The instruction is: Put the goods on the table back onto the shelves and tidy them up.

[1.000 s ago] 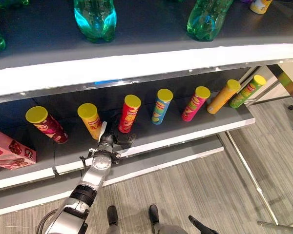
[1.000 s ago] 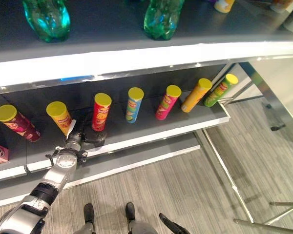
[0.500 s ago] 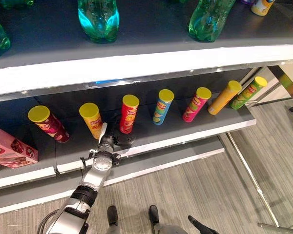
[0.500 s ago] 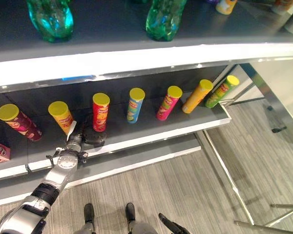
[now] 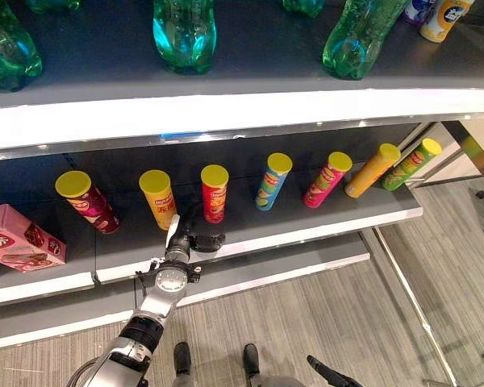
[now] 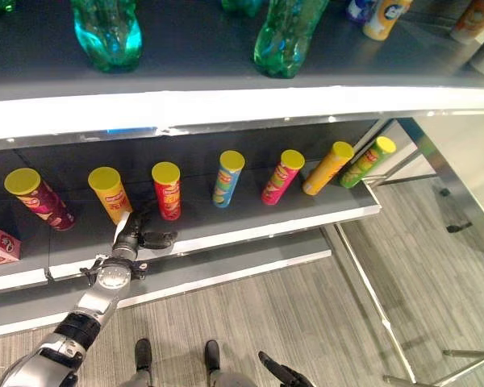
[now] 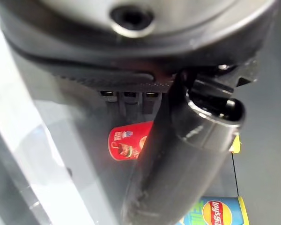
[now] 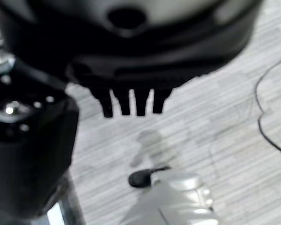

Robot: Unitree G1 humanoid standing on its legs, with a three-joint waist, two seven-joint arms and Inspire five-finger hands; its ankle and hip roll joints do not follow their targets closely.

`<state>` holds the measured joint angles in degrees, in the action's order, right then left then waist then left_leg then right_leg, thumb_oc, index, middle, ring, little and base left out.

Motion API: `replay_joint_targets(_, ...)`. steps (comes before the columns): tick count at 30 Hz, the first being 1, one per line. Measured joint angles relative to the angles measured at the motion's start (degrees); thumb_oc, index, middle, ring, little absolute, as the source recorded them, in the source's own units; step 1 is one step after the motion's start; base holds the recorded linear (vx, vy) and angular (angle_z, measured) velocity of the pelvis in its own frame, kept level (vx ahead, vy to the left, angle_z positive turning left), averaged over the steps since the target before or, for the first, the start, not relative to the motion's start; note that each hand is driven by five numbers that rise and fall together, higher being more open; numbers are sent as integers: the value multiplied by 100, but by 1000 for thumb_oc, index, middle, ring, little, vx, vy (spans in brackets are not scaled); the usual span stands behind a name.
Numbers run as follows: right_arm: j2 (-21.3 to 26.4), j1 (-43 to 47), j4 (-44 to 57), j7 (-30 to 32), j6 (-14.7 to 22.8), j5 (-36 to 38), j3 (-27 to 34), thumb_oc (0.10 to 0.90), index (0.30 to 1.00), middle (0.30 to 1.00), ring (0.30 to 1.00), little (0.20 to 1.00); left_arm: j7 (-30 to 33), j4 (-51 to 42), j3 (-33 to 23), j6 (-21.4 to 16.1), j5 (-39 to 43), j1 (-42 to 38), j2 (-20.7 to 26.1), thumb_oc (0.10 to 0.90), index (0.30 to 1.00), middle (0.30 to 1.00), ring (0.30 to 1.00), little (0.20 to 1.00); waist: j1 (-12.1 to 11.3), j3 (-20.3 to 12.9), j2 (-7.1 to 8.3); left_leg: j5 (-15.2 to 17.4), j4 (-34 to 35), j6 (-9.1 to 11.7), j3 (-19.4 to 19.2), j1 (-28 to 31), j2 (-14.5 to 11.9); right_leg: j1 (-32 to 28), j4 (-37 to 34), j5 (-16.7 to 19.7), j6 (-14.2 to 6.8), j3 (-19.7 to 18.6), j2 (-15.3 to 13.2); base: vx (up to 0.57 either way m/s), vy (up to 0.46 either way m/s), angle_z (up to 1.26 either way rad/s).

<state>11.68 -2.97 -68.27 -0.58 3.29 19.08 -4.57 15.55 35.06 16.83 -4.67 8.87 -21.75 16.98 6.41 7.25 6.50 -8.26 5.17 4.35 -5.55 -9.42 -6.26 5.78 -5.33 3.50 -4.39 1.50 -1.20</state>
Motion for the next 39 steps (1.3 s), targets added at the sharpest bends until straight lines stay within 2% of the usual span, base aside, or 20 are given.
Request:
replay_joint_targets(12,-30,4,1,105,0,-12,-50,800,900,900,900,900,64,2,13,4,-228,110,-105,800,900,900,900,900,-93,0,0,1,0,0,41,-29,1,18,1,1,4,23,0,0,0,0)
replay_joint_targets(17,-107,64,7,213,5,-13,-78,800,900,900,900,900,390,112,-5,13,-228,92,-195,800,900,900,900,900,-80,0,0,0,0,1,55,-47,3,30,2,0,4,36,-1,0,0,0)
replay_joint_targets(25,-108,80,7,268,19,-12,-124,800,900,900,900,900,554,236,3,37,-301,20,-195,800,900,900,900,900,-61,0,1,0,-1,0,43,-96,3,82,4,2,5,31,-1,0,0,0)
replay_joint_targets(39,-110,96,-13,366,102,-7,-126,800,900,900,900,900,649,1125,112,133,-337,-650,-178,800,900,900,900,900,227,7,24,2,-1,-2,-37,-158,-6,188,4,2,3,-31,0,3,1,-1)
